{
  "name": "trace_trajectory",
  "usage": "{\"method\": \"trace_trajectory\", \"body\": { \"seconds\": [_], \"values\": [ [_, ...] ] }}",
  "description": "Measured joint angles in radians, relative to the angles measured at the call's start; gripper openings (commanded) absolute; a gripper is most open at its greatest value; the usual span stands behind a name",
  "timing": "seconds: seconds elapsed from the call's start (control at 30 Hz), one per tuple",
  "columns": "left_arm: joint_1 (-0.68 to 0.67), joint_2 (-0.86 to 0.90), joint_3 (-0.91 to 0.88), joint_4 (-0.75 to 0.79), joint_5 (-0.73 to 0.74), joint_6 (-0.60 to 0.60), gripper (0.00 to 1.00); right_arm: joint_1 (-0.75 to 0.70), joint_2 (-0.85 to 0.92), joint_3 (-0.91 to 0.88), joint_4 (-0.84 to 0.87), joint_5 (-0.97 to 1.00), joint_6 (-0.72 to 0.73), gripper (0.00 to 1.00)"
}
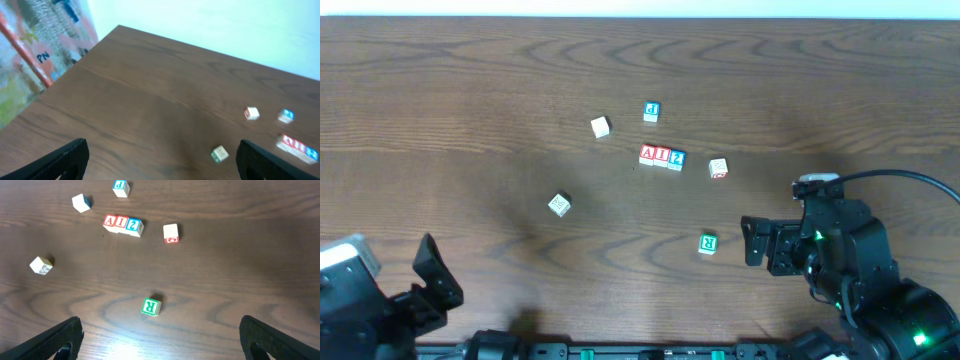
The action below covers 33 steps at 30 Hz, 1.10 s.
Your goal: Spell out Ai2
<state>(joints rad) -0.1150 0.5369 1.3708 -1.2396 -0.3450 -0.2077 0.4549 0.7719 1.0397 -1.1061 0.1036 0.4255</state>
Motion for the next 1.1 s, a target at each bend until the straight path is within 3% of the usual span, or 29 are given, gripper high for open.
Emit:
{"method": "trace_trajectory", "body": {
  "seconds": [0.53, 0.77, 1.1],
  "values": [
    [0.111, -0.478, -0.729, 0.381, 0.145, 0.003, 0.95, 0.0, 0.0, -0.002, -0.001, 0.0, 0.0, 0.99],
    [0.129, -0.522, -0.965, 0.558, 0.182, 0.003, 0.95, 0.0, 0.0, -0.002, -0.001, 0.0, 0.0, 0.99],
    [0.129, -0.522, -1.105, 0.62, 0.185, 0.003, 0.95, 0.0, 0.0, -0.002, -0.001, 0.0, 0.0, 0.99]
  ]
}}
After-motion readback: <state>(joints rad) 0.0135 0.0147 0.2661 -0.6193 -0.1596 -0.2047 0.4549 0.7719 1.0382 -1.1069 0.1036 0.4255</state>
